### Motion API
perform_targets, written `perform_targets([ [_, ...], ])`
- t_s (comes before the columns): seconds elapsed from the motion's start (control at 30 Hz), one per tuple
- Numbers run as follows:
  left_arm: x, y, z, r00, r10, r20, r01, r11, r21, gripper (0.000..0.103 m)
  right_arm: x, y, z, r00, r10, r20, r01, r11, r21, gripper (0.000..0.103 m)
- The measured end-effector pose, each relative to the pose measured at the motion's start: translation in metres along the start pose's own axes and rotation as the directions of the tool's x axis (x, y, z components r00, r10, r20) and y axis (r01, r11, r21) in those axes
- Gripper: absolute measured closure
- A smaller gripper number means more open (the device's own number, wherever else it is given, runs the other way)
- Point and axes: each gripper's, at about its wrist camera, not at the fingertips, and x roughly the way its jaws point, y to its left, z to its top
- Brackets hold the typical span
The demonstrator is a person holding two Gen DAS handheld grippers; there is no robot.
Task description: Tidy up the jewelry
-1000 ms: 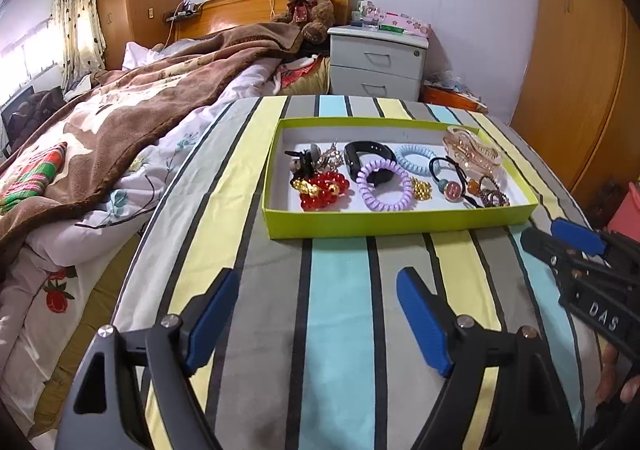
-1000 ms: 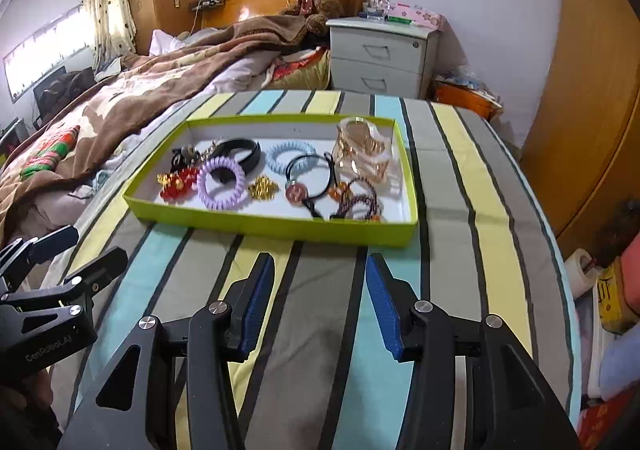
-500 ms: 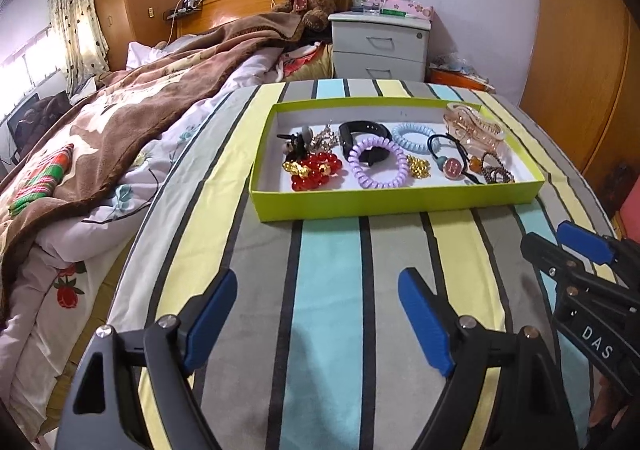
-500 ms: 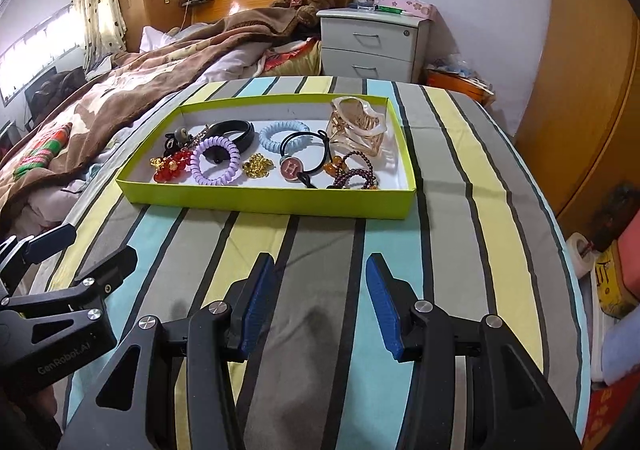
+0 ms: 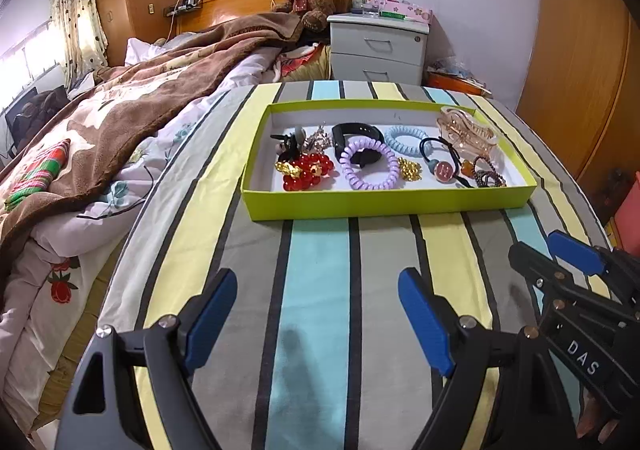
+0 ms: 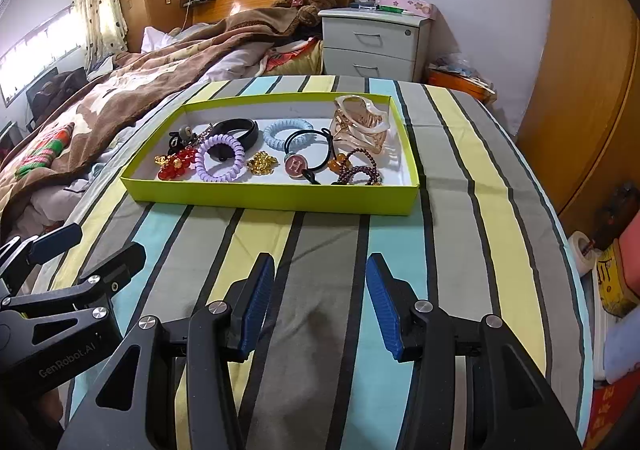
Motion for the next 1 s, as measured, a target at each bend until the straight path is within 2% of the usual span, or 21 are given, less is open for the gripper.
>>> perform_targets([
  [1.0, -0.007, -0.0015, -0.0005, 1.0, 0.018, 0.025, -0.018, 1.0, -0.004, 0.019, -0.0051, 0.0019, 0.0017, 1.0, 0.007, 0.008, -0.007, 1.0, -0.001, 0.055],
])
